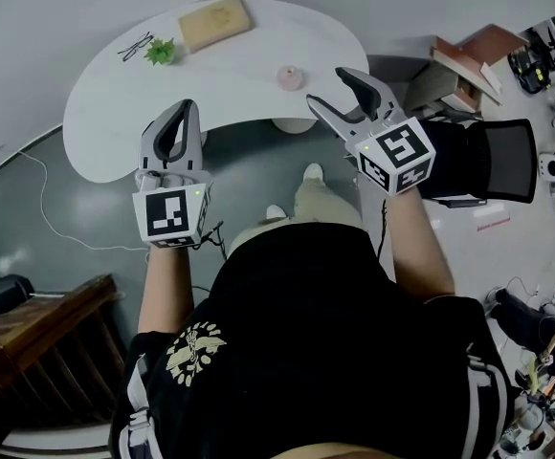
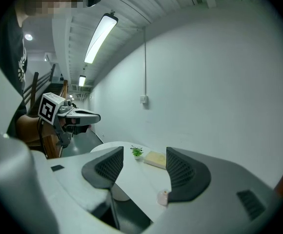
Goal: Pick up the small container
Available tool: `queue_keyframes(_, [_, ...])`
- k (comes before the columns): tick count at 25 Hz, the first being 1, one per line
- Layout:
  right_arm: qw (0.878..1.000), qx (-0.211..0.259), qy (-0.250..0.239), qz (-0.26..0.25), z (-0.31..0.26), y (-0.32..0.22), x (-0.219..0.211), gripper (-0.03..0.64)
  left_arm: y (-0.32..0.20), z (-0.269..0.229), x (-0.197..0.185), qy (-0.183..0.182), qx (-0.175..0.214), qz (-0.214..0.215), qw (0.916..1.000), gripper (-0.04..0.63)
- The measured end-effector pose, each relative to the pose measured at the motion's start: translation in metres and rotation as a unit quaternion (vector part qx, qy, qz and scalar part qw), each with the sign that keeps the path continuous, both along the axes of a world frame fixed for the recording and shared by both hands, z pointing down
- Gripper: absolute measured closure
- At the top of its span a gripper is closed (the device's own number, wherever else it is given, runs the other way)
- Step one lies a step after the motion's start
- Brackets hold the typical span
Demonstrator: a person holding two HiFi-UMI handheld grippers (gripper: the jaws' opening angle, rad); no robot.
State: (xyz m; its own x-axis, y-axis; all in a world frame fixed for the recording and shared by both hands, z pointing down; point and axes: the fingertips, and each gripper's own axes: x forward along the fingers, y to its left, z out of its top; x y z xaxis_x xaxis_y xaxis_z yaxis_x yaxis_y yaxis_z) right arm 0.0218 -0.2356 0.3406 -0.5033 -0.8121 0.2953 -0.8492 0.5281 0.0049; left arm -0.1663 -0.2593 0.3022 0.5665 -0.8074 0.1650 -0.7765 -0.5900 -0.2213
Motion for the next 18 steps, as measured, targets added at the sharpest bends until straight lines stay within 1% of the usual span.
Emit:
queue_keyframes(4, [1.000,-0.013,0.000,-0.005,0.018,-0.016,0.006,0.353,-0.012,0.007,0.005,-0.004,-0.005,-0.004,1.0000,0.574])
queue_keyframes(9, [0.999,-0.030,0.003,-0.019,0.037,-0.047,0.016,0.353,-0.043,0.009,0.013,-0.006,-0.006,-0.019,0.9998,0.574])
queue_keyframes(14, [0.998,-0.046,0.005,-0.035,0.061,-0.084,0.022,0.353,-0.080,0.021,0.032,-0.007,-0.017,-0.022,0.9996,0.574])
queue_keyframes(18, [0.998,-0.045,0.006,-0.053,0.080,-0.105,0.023,0.353,-0.102,0.037,0.052,-0.010,-0.030,-0.021,0.9993,0.574])
